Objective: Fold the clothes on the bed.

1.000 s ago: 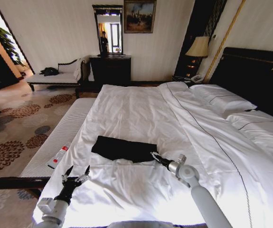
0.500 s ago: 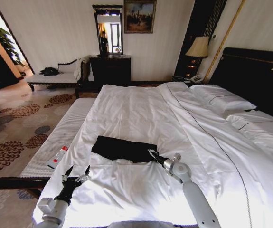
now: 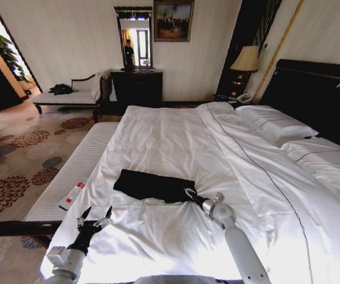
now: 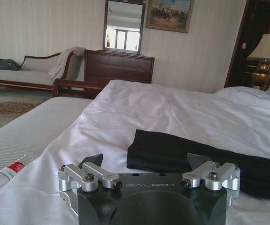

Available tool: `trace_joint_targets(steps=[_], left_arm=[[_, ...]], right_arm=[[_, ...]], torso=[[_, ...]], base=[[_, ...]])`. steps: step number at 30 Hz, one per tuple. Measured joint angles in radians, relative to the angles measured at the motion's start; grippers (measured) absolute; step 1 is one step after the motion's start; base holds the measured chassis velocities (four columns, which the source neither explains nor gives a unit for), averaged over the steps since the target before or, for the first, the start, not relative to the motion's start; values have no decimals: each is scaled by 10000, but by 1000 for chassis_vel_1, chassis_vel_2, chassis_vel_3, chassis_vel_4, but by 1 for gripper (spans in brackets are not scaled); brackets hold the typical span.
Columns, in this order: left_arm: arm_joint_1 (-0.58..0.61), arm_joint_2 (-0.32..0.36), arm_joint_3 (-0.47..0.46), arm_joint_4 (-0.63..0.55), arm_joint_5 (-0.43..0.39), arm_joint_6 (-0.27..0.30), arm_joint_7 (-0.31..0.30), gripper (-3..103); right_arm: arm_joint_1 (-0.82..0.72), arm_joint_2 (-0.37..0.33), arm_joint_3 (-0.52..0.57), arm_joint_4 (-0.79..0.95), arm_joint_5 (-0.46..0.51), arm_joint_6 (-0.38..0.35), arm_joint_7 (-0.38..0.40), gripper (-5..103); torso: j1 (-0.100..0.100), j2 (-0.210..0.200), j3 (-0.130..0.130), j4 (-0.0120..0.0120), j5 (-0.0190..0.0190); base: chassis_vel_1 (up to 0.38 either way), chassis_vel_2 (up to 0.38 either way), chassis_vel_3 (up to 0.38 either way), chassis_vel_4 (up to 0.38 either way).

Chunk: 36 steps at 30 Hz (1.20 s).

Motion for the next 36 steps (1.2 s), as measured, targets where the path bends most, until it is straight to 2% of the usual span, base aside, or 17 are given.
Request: trace_joint_targets(steps=[1,3,7,9,10,11,13,15,20,26,36], left_arm=[[0,0,0,0,0,0,0,100],[0,0,0,0,0,0,0,100],[0,0,0,0,0,0,0,100],[0,0,0,0,0,0,0,100],[0,0,0,0,0,0,0,100],[0,0,0,0,0,0,0,100],[0,0,0,0,0,0,-1,100],[0,0,0,0,0,0,-1,100],[0,0,1,0,0,0,-1,100],[0,0,1,0,0,0,-1,100],[0,0,1,0,0,0,-1,100]], right_arm=[[-2,3,1,15,-1,2,2,49],[-3,7,5,28,-1,2,3,49],[5,10,66,124,-6,0,1,27],[14,-4,80,140,-7,-1,-13,27],[18,-32,89,156,-36,-1,-70,17],[20,-45,94,169,-52,-3,-99,12],[22,-53,101,180,-73,-2,-135,12],[19,-44,107,218,-131,47,-209,7],[14,33,111,349,-212,76,-229,7],[-161,165,96,671,-1081,153,-459,7],[-399,50,261,1222,-1381,282,-562,7]], torso=[[1,0,0,0,1],[0,0,0,1,1],[1,0,1,2,2],[1,0,1,2,1],[0,0,0,2,1],[1,0,0,2,1],[1,0,0,2,0],[1,0,0,0,0],[1,0,0,-2,-2],[1,0,0,-1,-2],[1,-1,0,1,-1]], base=[[0,0,0,0],[0,0,0,0],[0,0,0,0],[0,0,0,0],[0,0,0,0],[0,0,0,0],[0,0,0,0],[0,0,0,0],[0,0,0,0],[0,0,0,0],[0,0,0,0]])
